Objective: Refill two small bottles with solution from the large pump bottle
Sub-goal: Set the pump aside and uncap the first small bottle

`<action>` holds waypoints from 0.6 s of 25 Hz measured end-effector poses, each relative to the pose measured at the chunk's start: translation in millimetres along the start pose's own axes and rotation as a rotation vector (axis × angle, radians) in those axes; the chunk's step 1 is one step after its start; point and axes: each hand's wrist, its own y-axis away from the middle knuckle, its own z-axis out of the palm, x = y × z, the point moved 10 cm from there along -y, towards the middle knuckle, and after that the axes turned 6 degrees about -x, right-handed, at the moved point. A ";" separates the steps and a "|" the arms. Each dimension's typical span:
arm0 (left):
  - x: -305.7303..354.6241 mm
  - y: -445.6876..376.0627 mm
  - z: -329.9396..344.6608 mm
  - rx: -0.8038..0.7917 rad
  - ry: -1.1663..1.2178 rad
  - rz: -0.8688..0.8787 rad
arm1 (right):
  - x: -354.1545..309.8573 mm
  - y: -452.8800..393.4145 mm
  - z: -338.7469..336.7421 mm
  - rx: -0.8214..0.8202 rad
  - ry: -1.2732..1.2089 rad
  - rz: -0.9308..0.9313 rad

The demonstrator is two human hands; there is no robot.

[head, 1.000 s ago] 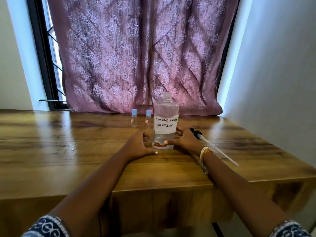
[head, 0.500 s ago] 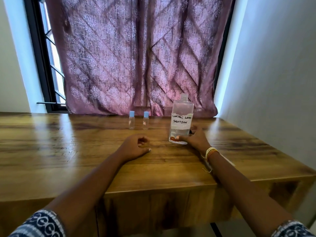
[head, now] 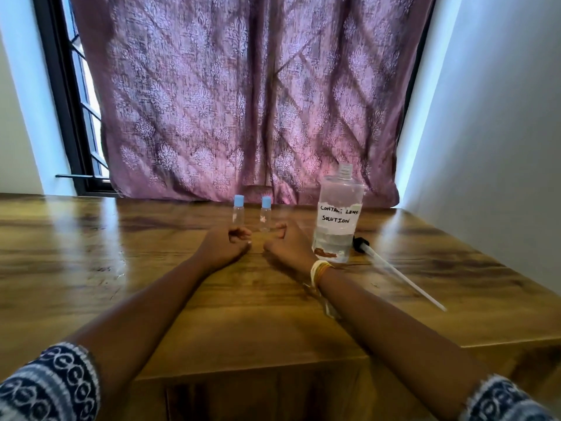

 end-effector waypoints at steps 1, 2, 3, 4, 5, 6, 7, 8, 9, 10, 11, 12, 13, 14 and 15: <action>-2.5 -0.2 -0.4 -0.009 0.093 -0.014 | 1.4 -16.0 4.3 0.013 0.006 0.020; -4.9 -1.7 0.6 -0.022 0.175 -0.029 | 5.0 -35.7 7.1 0.029 0.044 0.028; -6.5 -3.5 2.8 -0.037 0.232 -0.043 | 7.7 -54.5 10.7 0.031 0.130 0.023; -6.0 -4.0 4.6 -0.044 0.273 -0.050 | 13.6 -73.6 13.6 0.019 0.189 0.024; -5.9 -5.6 4.6 -0.040 0.301 -0.051 | 18.4 -91.2 15.5 0.024 0.223 0.020; -5.7 -7.6 5.4 -0.042 0.321 -0.049 | 20.7 -103.0 16.2 0.033 0.207 0.028; -4.5 -8.6 8.0 -0.054 0.328 -0.047 | 20.3 -106.2 14.4 0.059 0.167 0.037; -4.4 -9.2 10.2 -0.062 0.331 -0.049 | 23.6 -110.0 10.8 0.097 0.113 0.063; -5.5 -9.5 11.2 -0.060 0.335 -0.056 | 26.8 -109.6 7.2 0.138 0.037 0.087; -7.2 -9.3 10.4 -0.047 0.345 -0.071 | 30.2 -110.0 6.6 0.157 -0.006 0.090; -8.2 -8.7 8.8 -0.028 0.357 -0.085 | 29.0 -106.3 8.8 0.143 -0.014 0.078; -8.7 -8.2 6.8 -0.004 0.375 -0.100 | 28.5 -102.8 12.3 0.114 -0.010 0.063; -8.5 -8.2 5.9 0.017 0.405 -0.114 | 24.2 -95.2 14.3 0.075 -0.002 0.037; -7.7 -7.1 5.7 0.032 0.445 -0.128 | 23.1 -88.5 17.9 0.023 0.002 0.009; -5.1 -5.6 6.6 0.038 0.495 -0.124 | 19.8 -77.6 22.4 -0.039 -0.012 -0.029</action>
